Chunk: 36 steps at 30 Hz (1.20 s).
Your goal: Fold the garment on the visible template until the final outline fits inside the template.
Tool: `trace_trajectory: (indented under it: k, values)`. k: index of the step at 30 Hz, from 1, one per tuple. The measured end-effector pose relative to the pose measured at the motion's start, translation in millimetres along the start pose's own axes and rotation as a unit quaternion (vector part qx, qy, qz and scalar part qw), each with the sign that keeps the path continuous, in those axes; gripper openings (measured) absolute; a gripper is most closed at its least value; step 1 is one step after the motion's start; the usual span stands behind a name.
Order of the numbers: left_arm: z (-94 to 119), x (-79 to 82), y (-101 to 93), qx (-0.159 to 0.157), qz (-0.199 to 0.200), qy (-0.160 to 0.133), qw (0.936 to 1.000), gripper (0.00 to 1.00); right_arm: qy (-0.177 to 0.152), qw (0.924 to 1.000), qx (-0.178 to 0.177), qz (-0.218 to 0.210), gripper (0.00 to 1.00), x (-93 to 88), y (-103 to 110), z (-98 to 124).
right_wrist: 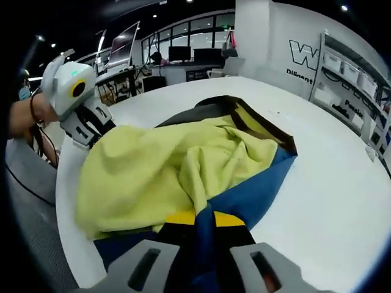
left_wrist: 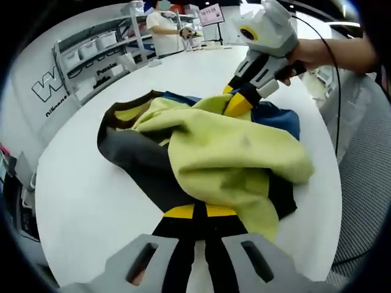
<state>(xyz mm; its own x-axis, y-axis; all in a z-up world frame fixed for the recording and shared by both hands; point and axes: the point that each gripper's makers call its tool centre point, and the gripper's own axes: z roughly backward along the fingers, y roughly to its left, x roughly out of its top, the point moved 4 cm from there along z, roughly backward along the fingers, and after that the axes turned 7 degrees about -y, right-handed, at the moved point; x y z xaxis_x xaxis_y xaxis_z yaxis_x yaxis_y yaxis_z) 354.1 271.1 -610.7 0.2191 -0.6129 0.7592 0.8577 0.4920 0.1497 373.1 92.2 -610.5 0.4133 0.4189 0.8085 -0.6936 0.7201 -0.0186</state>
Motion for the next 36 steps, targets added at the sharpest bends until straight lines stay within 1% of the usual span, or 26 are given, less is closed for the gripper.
trace_trajectory:
  k: [2, 5, 7, 9, 11, 12, 13, 18, 21, 23, 24, 25, 28, 29, 30, 32, 34, 36]
  values:
    - [1.3, -1.3, 1.4, 0.004, 0.025, 0.01, 0.9996, 0.0, -0.002, 0.9999, 0.0, -0.012, 0.01, 0.3, -1.4, 1.9]
    - [1.9, -1.1, 0.7, 0.009, 0.026, 0.01, 0.9996, 0.0, 0.0, 1.0, 0.001, -0.003, 0.01, -1.5, -1.2, 1.9]
    - [3.7, -2.3, 0.7, 0.019, 0.007, 0.014, 0.9997, 0.0, 0.003, 1.0, 0.0, 0.001, 0.01, -2.7, -1.7, 2.2]
    - [5.9, -3.8, 1.0, 0.023, 0.003, 0.018, 0.9996, 0.0, 0.006, 1.0, -0.001, 0.0, 0.01, -3.7, -2.3, 2.6]
    - [7.3, -5.0, 2.3, 0.024, 0.008, 0.018, 0.9995, 0.0, 0.006, 1.0, 0.0, -0.001, 0.01, -3.8, -2.6, 2.8]
    - [8.5, -6.6, 3.7, 0.024, 0.023, 0.014, 0.9994, 0.0, 0.007, 1.0, 0.0, 0.0, 0.01, -4.2, -3.1, 2.9]
    - [9.6, -8.0, 5.5, 0.025, 0.027, 0.015, 0.9992, 0.0, 0.008, 1.0, 0.001, 0.002, 0.01, -4.5, -3.3, 3.1]
    - [14.0, -11.3, 8.0, 0.032, 0.022, 0.026, 0.9989, 0.0, 0.021, 0.9996, 0.0, 0.02, 0.0, -5.6, -6.2, 3.8]
    - [16.7, -13.8, 11.5, 0.037, 0.03, 0.029, 0.9984, 0.0, 0.022, 0.9996, 0.003, 0.017, 0.0, -5.7, -6.9, 3.3]
    - [18.2, -15.7, 14.1, 0.04, 0.034, 0.028, 0.9982, 0.0, 0.03, 0.9991, 0.006, 0.029, 0.0, -5.7, -7.1, 3.4]
    - [19.7, -18.0, 18.0, 0.048, 0.05, 0.023, 0.9973, 0.0, 0.034, 0.9989, 0.005, 0.031, 0.0, -5.5, -7.6, 3.5]
    - [21.3, -19.5, 19.4, 0.05, 0.057, 0.024, 0.9969, 0.0, 0.035, 0.9988, 0.005, 0.032, 0.0, -5.8, -7.9, 3.6]
    - [25.3, -22.7, 22.1, 0.056, 0.049, 0.032, 0.9968, 0.0, 0.038, 0.9985, 0.006, 0.04, 0.0, -7.0, -9.4, 4.5]
    - [27.3, -24.8, 23.7, 0.058, 0.048, 0.033, 0.9967, 0.0, 0.038, 0.9985, 0.006, 0.038, 0.0, -7.3, -10.6, 5.1]
    - [28.4, -25.9, 24.6, 0.058, 0.049, 0.033, 0.9966, 0.0, 0.038, 0.9991, 0.009, 0.016, 0.0, -7.9, -10.1, 5.9]
    - [30.4, -27.5, 25.6, 0.058, 0.049, 0.035, 0.9965, 0.0, 0.04, 0.9989, 0.011, 0.022, 0.0, -8.4, -12.5, 6.8]
    - [33.1, -29.0, 26.5, 0.053, 0.016, 0.045, 0.9974, 0.0, 0.042, 0.9986, 0.012, 0.028, 0.0, -9.6, -13.1, 7.9]
    - [34.4, -30.9, 28.5, 0.056, 0.033, 0.046, 0.9968, 0.0, 0.044, 0.9983, 0.012, 0.035, 0.0, -10.8, -14.9, 8.4]
